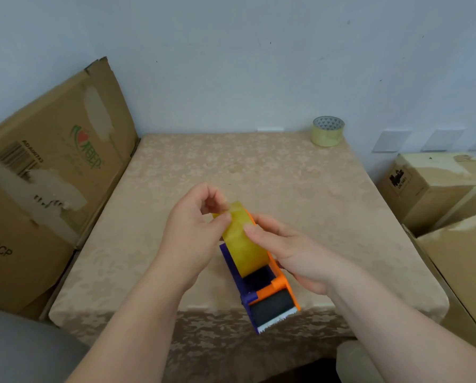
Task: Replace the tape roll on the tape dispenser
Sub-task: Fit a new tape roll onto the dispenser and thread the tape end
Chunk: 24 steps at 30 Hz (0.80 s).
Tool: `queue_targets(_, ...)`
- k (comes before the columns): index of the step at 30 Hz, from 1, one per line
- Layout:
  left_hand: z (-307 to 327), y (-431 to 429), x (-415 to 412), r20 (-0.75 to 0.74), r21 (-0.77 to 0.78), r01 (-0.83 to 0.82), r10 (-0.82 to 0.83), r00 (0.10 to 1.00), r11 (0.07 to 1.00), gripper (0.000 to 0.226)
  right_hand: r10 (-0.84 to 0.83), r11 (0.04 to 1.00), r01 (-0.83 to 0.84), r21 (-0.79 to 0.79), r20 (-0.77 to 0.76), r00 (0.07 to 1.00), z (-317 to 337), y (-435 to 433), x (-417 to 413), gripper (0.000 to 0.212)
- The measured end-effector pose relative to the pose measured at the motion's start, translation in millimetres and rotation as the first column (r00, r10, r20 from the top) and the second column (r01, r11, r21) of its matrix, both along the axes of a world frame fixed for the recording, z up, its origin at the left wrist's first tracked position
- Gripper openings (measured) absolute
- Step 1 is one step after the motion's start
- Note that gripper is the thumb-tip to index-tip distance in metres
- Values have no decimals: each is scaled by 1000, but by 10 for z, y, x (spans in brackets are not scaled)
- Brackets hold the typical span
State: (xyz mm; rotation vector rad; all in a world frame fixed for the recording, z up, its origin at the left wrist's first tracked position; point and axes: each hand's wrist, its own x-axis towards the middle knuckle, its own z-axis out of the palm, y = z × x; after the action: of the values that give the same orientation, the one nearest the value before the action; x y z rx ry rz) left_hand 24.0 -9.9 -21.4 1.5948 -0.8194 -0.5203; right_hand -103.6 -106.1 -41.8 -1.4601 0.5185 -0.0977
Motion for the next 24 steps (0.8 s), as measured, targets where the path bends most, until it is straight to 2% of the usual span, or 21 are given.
queue_targets(5,8,-20,67,-260,30,-128,132,957,991,32,101,995,-101,14,-40,994,44,10,-8,33)
queue_targets(7,-18,-19,112,-378,82,-215,230,897,973,29,130,988,-128,81,-19,991,15,3,7,34)
queue_targets(9,-55,-13,157,-484,127,-293,317,816,948,27,131,968,-132,215,19,991,-22,-44,14,41)
queue_targets(12,-140,-13,253,-625,151,-354,367,689,923,29,135,915,-158,370,88,987,-52,-120,4,50)
queue_targets(14,-220,-23,336,-696,172,-378,384,607,910,31,161,920,-191,342,115,980,-46,-123,-15,53)
queue_targets(18,-429,-23,488,-800,242,-344,387,458,907,24,206,976,-212,41,121,971,-57,-90,-26,52)
queue_targets(21,-444,-31,483,-806,220,-337,365,466,916,27,145,989,-148,11,142,979,-50,-86,-9,47)
queue_targets(24,-290,-35,355,-745,159,-349,344,571,924,23,107,993,-117,36,202,973,-29,-82,6,53)
